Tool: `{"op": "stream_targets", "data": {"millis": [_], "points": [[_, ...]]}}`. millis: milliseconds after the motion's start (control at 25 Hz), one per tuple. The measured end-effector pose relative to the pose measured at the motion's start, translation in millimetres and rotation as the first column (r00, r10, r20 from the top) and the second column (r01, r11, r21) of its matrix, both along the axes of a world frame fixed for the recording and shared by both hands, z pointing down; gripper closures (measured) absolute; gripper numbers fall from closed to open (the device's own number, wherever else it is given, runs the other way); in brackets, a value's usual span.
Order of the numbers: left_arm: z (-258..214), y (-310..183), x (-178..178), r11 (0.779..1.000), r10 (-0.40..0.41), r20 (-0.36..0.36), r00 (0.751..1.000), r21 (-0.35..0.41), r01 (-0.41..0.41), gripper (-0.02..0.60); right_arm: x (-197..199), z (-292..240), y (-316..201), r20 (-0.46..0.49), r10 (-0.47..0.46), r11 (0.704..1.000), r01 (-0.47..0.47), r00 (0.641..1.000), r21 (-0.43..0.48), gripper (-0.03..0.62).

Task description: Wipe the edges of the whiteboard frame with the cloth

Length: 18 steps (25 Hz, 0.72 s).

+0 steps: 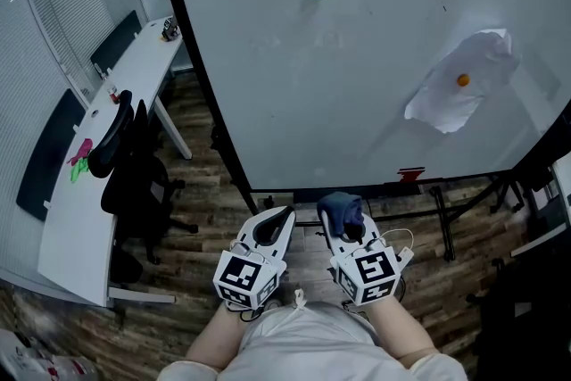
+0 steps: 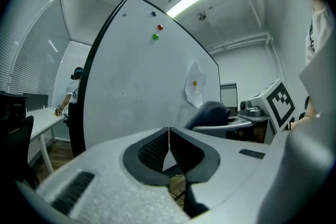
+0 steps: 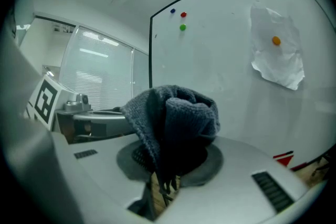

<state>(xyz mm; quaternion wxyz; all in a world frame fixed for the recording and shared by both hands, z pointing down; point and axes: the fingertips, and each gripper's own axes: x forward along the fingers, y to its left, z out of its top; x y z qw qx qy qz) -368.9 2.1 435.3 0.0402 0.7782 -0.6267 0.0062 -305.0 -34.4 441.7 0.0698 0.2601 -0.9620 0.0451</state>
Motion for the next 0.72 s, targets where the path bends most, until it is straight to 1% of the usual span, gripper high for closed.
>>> {"op": "stream_targets", "data": {"millis": [160,320,720], "points": [[2.3,0.8,2.8,1.000,0.004,-0.006,1.000,-0.005,-0.004,0.561,2.8,1.5,1.1,0.016,0.007,1.000,-0.007,1.000,-0.022,0.519],[4.1,1.0,4.4,1.000,-0.004,-0.013,1.000,-0.003,0.004,0.561,8.7,0.6,0.0,-0.001,0.041,0.999,-0.041,0.999,0.008,0.519],[6.8,-2.5,6.0,1.000,-0.010,-0.016,1.000,-0.001,0.010,0.561,11.5,0.1,-0.3,0.015,0.040,0.999,-0.040,0.999,-0.003,0.519]]}}
